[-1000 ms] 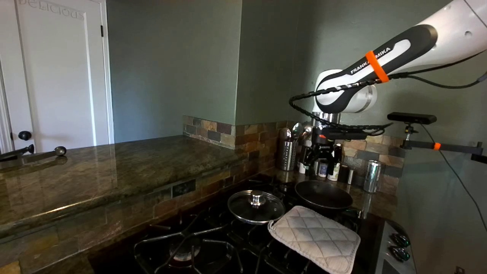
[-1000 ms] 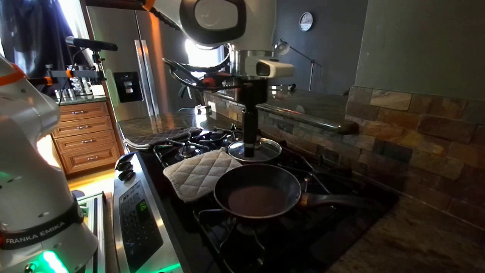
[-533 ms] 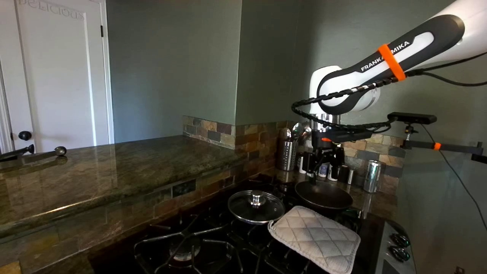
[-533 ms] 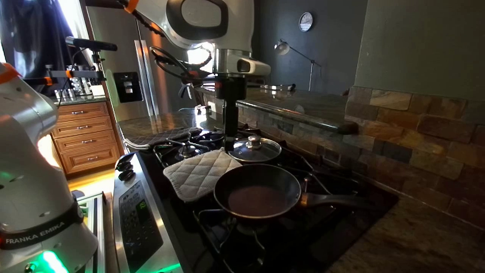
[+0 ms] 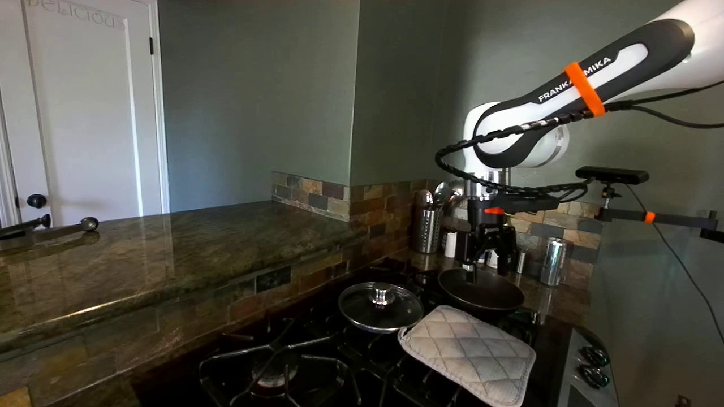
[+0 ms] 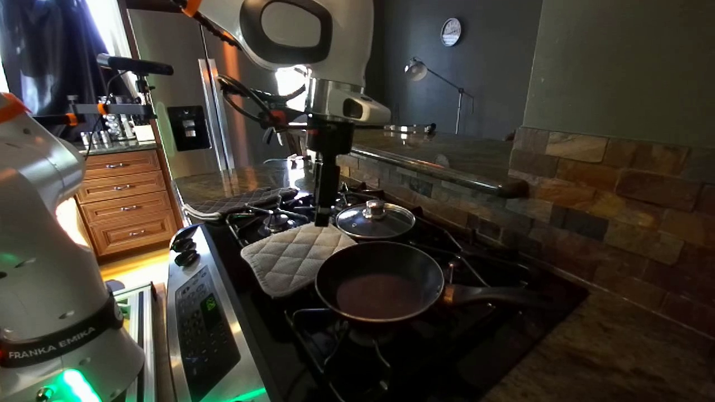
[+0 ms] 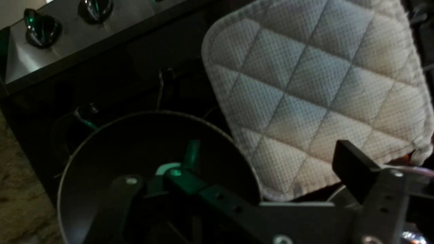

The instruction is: Move the pan to the bottom right stove plate and use the potholder to put the lid on the pan

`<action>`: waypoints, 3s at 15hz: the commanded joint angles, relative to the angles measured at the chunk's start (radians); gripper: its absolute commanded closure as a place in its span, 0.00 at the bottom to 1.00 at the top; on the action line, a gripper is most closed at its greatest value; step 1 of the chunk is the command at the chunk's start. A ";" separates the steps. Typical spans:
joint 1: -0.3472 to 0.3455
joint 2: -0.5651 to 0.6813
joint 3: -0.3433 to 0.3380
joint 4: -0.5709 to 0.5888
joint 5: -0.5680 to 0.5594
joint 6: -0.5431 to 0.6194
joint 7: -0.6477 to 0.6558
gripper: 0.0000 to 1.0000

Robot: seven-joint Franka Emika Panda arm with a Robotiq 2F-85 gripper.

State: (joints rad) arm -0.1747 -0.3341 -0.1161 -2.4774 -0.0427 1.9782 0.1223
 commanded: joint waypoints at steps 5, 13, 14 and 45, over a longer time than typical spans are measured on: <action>0.037 -0.177 -0.003 -0.194 0.050 0.018 -0.174 0.00; 0.117 -0.178 0.047 -0.287 0.013 0.272 -0.238 0.00; 0.123 -0.175 0.053 -0.284 0.006 0.282 -0.238 0.00; 0.121 0.115 0.090 -0.221 -0.032 0.389 -0.109 1.00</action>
State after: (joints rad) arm -0.0682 -0.2485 -0.0166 -2.7181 -0.0988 2.3845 0.0488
